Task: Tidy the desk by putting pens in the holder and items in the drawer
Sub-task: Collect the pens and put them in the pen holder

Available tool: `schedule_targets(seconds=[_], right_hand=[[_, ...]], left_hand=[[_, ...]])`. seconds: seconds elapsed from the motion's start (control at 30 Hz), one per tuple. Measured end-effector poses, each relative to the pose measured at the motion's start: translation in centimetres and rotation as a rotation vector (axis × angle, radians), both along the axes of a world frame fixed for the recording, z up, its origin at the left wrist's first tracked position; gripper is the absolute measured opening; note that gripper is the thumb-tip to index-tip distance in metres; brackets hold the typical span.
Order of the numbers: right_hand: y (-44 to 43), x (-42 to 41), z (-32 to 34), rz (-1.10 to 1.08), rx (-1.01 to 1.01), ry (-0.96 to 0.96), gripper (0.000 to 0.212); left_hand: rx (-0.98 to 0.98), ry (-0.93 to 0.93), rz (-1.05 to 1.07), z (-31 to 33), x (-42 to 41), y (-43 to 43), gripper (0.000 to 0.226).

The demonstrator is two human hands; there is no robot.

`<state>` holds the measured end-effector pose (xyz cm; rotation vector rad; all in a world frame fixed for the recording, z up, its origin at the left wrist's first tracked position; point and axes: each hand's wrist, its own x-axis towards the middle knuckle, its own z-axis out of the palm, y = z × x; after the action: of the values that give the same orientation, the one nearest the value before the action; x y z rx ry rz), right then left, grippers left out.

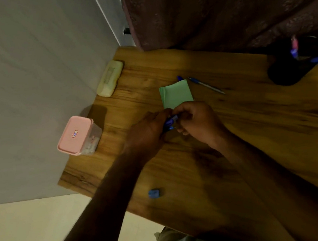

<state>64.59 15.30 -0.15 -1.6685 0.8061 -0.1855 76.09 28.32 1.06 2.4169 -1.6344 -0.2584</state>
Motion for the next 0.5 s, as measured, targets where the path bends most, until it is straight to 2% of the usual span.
schedule_targets(seconds=[0.1, 0.17, 0.27, 0.4, 0.5], right_hand=[[-0.9, -0.6, 0.0, 0.043, 0.047, -0.005, 0.024], [-2.2, -0.9, -0.1, 0.003, 0.065, -0.016, 0.018], [-5.2, -1.2, -1.1, -0.063, -0.203, 0.039, 0.015], [-9.6, -1.3, -2.6, -0.12, -0.48, 0.112, 0.014], [-11.6, -1.2, -3.2, -0.083, -0.628, 0.229, 0.012]], left_hand=[[0.047, 0.104, 0.073, 0.3, -0.6, -0.4, 0.078], [0.047, 0.206, 0.141, 0.0, -1.1, -0.4, 0.069], [0.005, 0.394, 0.312, -0.3, -2.0, -0.4, 0.031], [-0.093, 0.68, 0.529, -1.1, -3.6, -0.5, 0.009], [-0.18, 0.825, 0.596, -1.0, -5.4, -1.0, 0.007]])
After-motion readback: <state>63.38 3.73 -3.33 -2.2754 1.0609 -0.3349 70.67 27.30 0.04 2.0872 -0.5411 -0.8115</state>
